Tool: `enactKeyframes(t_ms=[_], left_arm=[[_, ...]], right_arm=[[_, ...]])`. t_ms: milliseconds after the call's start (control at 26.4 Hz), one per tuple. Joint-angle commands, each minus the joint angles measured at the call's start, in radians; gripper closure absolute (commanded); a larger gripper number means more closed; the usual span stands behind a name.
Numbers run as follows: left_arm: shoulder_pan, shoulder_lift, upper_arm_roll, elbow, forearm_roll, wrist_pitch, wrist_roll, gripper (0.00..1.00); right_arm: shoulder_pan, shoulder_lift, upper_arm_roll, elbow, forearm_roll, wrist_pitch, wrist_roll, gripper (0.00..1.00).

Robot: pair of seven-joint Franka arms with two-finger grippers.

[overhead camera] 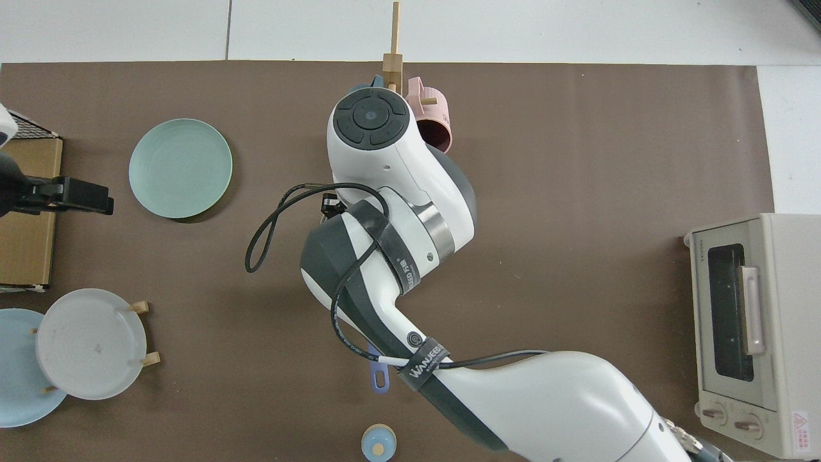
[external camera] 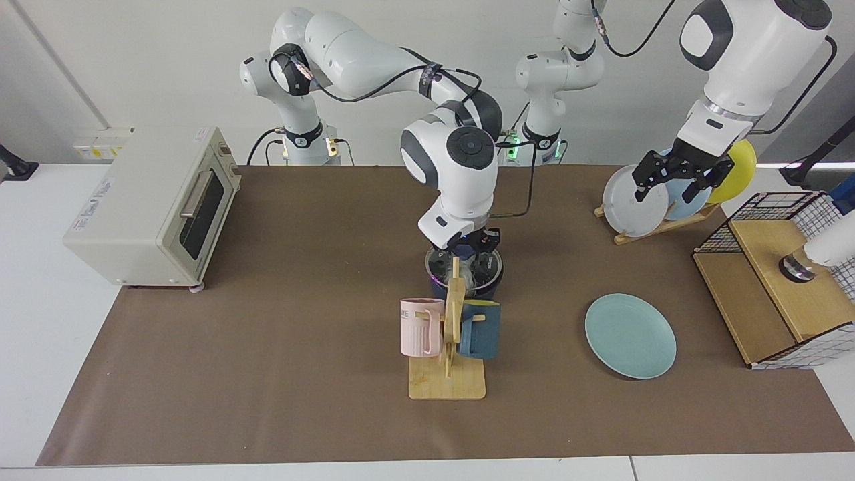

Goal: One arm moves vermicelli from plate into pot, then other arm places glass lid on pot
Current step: 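Lift the glass lid with the right gripper and carry it over the pot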

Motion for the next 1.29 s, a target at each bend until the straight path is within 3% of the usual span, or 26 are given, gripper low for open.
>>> enactKeyframes(t_ms=[0, 1248], left_arm=[[-0.008, -0.025, 0.004, -0.029, 0.019, 0.015, -0.001, 0.0], [-0.008, -0.025, 0.004, -0.029, 0.019, 0.015, -0.001, 0.0]], right_arm=[[-0.001, 0.015, 0.005, 0.039, 0.04, -0.009, 0.036, 1.0], [0.005, 0.016, 0.011, 0.036, 0.064, 0.021, 0.066, 1.0]])
